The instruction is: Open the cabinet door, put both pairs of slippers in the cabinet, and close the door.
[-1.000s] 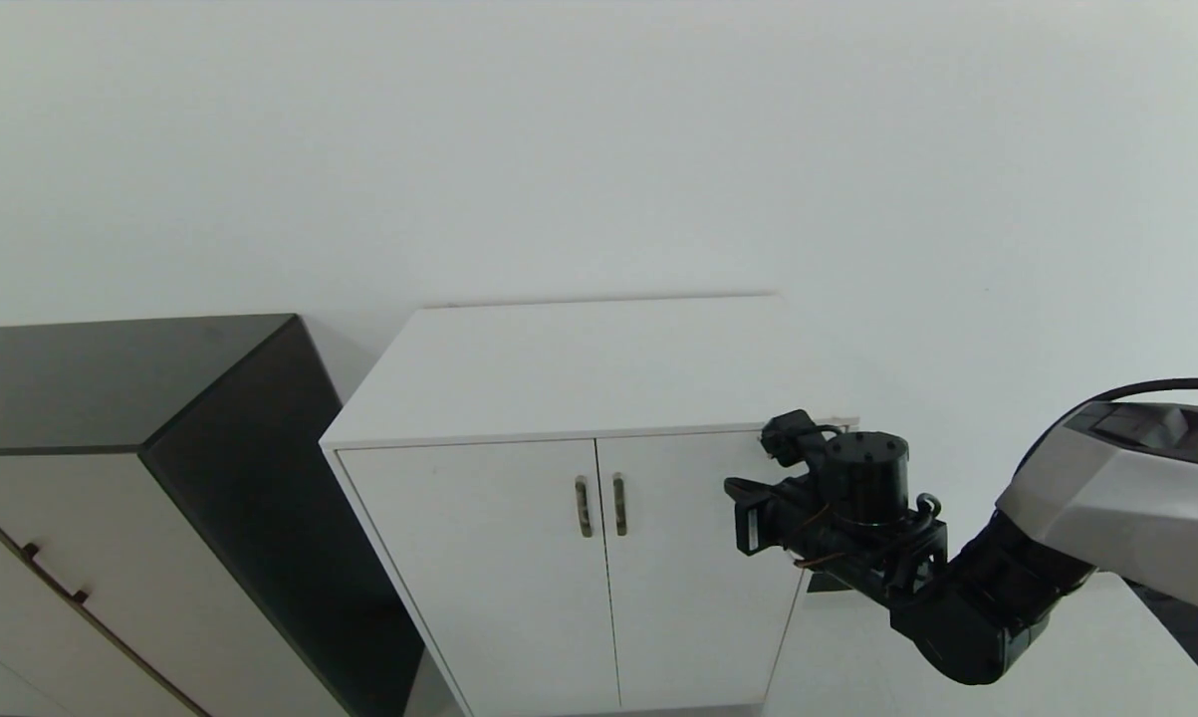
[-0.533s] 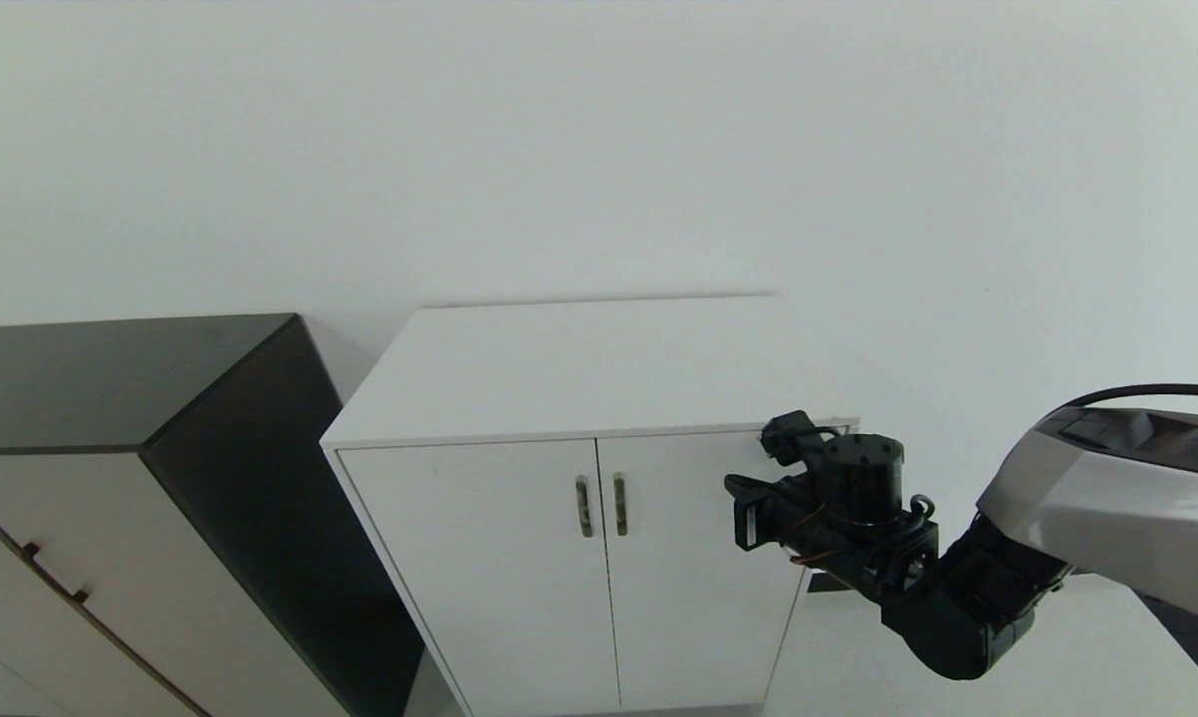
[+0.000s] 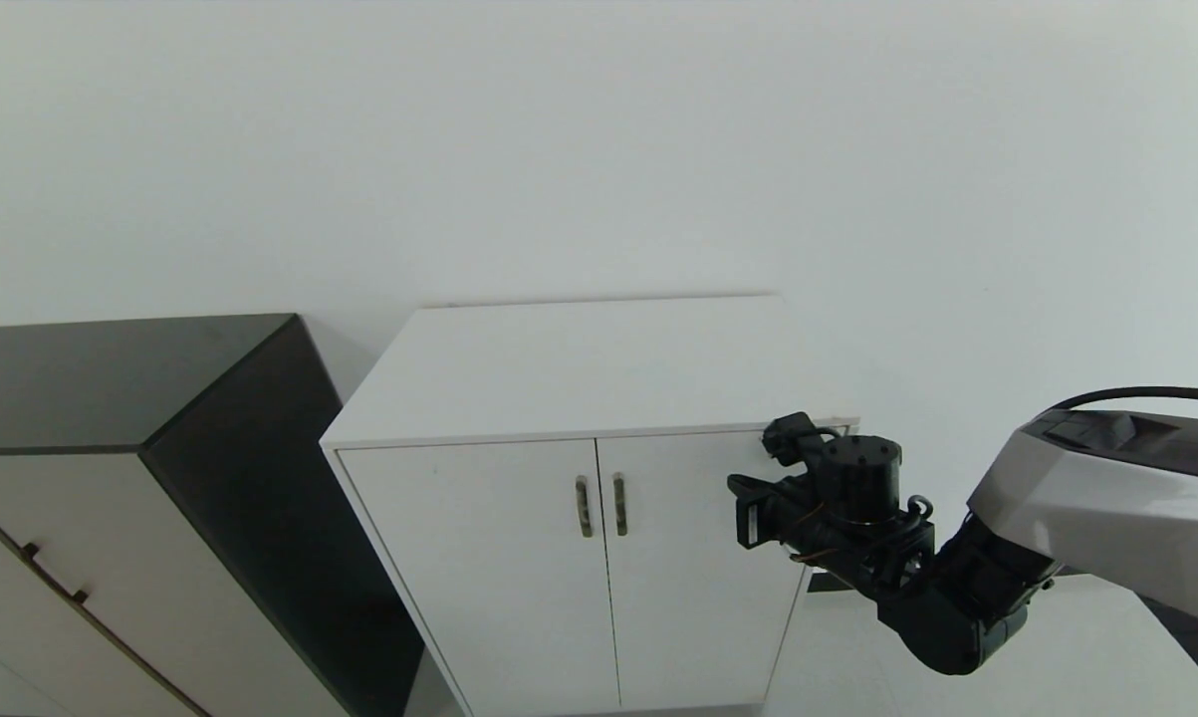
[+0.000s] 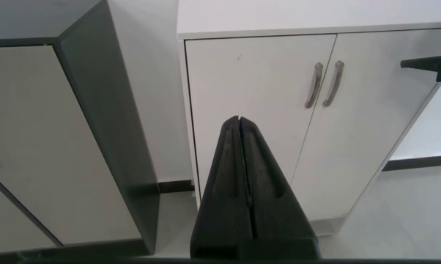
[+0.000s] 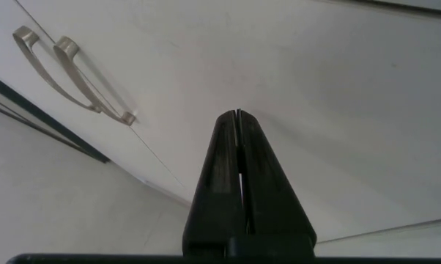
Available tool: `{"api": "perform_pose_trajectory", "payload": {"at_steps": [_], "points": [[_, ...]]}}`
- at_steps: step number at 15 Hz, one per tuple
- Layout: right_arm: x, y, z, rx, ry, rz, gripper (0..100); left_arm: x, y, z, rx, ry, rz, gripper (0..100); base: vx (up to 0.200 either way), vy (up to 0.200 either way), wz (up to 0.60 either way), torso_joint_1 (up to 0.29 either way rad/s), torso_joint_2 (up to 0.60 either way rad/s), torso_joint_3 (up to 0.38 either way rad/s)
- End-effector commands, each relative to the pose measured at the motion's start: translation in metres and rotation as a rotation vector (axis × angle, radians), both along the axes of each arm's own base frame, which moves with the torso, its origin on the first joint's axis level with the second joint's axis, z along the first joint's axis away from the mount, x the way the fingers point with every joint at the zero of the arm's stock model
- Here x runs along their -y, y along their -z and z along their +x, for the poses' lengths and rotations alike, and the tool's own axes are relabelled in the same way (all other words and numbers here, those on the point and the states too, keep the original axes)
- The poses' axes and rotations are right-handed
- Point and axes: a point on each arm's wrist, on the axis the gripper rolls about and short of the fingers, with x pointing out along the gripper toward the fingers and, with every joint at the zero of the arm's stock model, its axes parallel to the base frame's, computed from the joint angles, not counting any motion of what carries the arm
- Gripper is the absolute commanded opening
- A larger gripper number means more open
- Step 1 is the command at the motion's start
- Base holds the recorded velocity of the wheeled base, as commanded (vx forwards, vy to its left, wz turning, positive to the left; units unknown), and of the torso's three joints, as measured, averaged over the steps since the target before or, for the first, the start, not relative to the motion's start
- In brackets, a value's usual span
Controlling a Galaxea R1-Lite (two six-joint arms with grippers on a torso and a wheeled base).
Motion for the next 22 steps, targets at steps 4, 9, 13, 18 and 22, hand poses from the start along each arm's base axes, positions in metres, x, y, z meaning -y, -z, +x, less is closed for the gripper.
{"api": "perform_pose_trajectory", "payload": {"at_steps": [4,9,13,18,22], "points": [[0.003,0.003,0.006,-0.001,0.015,0.0,0,0.0,0.0,0.0,0.0,0.0,0.0,0,0.0,0.0,0.0,0.0,0.0,0.0],[0.003,0.001,0.009,0.011,0.018,0.007,0,0.0,0.0,0.0,0.0,0.0,0.002,0,0.0,0.0,0.0,0.0,0.0,0.0],[0.005,-0.001,0.011,0.016,0.026,0.012,0,0.0,0.0,0.0,0.0,0.0,0.002,0,0.0,0.0,0.0,0.0,0.0,0.0],[0.006,0.003,0.016,0.014,0.041,0.008,0,0.0,0.0,0.0,0.002,0.0,0.002,0,0.0,0.0,0.0,0.0,0.0,0.0],[0.006,0.003,0.019,0.023,0.061,0.009,0,0.0,0.0,0.0,0.0,0.0,0.002,0,0.0,0.0,0.0,0.0,0.0,0.0]]}}
